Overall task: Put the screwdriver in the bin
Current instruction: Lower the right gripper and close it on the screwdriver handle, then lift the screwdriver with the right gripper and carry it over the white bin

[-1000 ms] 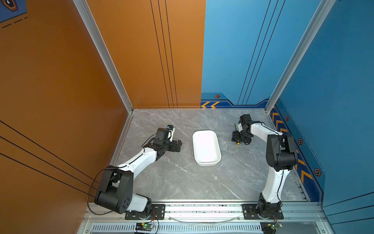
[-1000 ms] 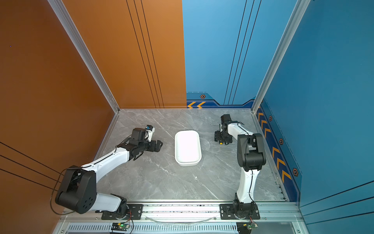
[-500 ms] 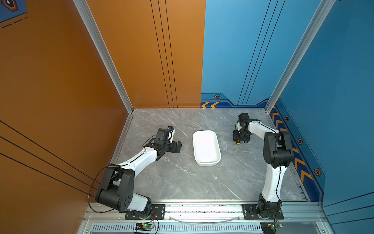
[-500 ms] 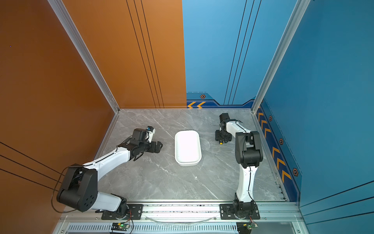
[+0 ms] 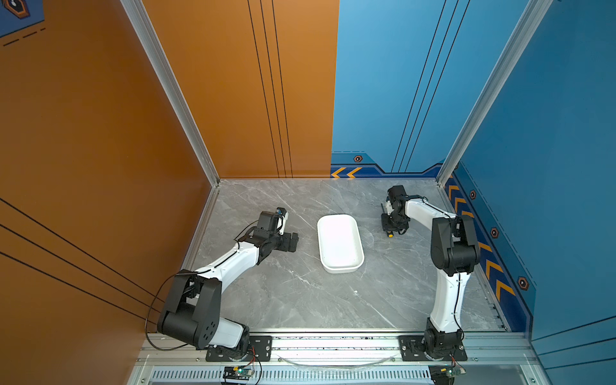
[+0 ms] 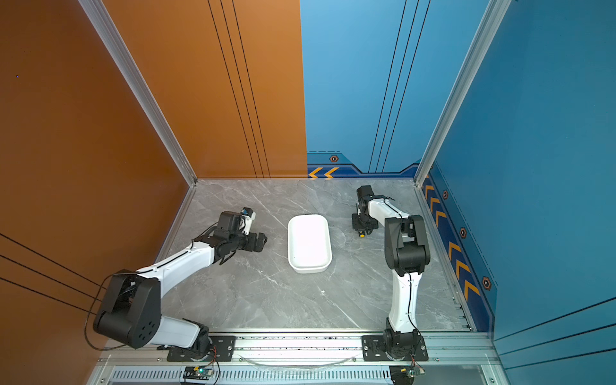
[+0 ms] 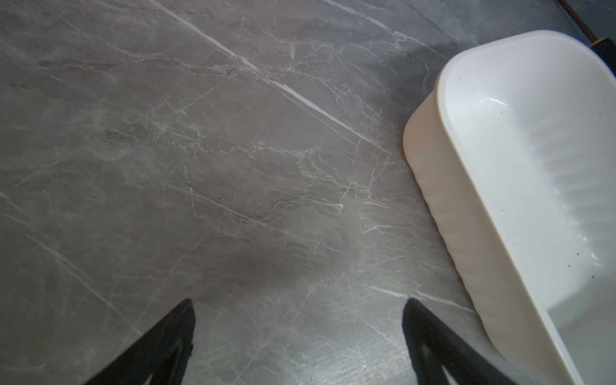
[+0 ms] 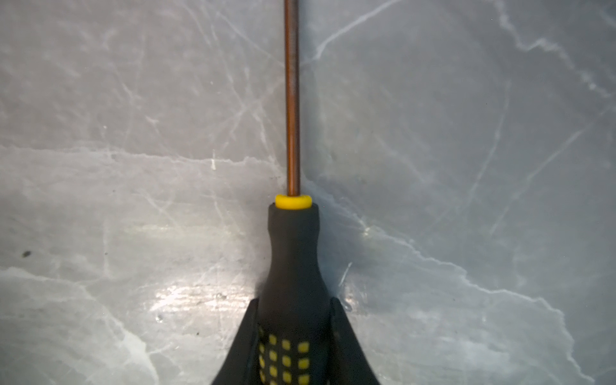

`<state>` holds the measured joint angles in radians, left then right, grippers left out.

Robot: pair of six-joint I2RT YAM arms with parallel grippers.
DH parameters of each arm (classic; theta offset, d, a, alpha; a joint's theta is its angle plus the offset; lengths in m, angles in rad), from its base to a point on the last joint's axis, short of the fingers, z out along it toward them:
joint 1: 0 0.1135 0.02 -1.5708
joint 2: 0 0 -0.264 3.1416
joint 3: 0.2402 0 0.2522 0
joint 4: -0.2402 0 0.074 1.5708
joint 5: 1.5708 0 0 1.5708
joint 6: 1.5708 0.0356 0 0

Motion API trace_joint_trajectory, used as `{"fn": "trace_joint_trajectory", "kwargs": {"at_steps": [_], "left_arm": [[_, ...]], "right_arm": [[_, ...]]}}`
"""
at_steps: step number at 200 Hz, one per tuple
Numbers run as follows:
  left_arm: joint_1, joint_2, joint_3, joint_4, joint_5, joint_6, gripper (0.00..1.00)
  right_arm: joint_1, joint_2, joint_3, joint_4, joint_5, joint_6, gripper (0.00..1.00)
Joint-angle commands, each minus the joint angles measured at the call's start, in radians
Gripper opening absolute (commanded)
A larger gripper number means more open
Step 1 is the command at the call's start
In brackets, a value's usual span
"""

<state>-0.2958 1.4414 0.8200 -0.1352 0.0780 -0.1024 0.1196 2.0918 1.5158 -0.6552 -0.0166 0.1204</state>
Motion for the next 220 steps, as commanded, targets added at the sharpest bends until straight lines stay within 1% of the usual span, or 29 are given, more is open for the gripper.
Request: {"fn": "trace_joint_trajectory", "kwargs": {"at_steps": [1,7,13,35,39,77,115,138,154,166,183,203,220], "left_arm": [[-0.007,-0.007,0.019,-0.034,-0.026,0.016,0.98],[-0.006,-0.010,0.018,-0.034,-0.029,0.018,0.98],[-0.006,-0.012,0.014,-0.035,-0.029,0.018,0.98],[-0.006,-0.019,0.009,-0.036,-0.034,0.020,0.98],[-0.006,-0.021,0.010,-0.038,-0.034,0.021,0.98],[-0.004,-0.021,0.011,-0.038,-0.037,0.021,0.98],[-0.003,-0.021,0.011,-0.038,-0.038,0.019,0.98],[-0.003,-0.022,0.011,-0.037,-0.038,0.018,0.98],[-0.004,-0.023,0.015,-0.037,-0.037,0.015,0.98],[-0.004,-0.026,0.013,-0.037,-0.035,0.012,0.98],[-0.004,-0.029,0.013,-0.036,-0.027,0.006,0.98],[-0.005,-0.029,0.011,-0.034,-0.020,0.004,0.98],[-0.003,-0.027,0.010,-0.030,-0.018,0.004,0.98]], "right_arm": [[-0.001,0.006,-0.025,-0.066,0.031,-0.001,0.08],[-0.003,0.003,-0.026,-0.066,0.027,0.000,0.03],[-0.004,-0.001,-0.028,-0.067,0.022,0.001,0.00],[-0.006,-0.010,-0.035,-0.069,-0.001,0.011,0.00],[-0.006,-0.043,-0.037,-0.068,-0.008,0.012,0.00],[-0.008,-0.141,-0.054,-0.070,-0.093,0.033,0.00],[-0.006,-0.296,-0.090,-0.086,-0.169,0.065,0.00],[0.021,-0.406,-0.116,-0.109,-0.211,0.090,0.00],[0.060,-0.489,-0.144,-0.113,-0.241,0.135,0.00],[0.112,-0.547,-0.168,-0.113,-0.252,0.176,0.00],[0.216,-0.614,-0.196,-0.110,-0.213,0.240,0.00],[0.316,-0.648,-0.225,-0.096,-0.193,0.335,0.00],[0.386,-0.661,-0.270,-0.037,-0.176,0.416,0.00]]}}
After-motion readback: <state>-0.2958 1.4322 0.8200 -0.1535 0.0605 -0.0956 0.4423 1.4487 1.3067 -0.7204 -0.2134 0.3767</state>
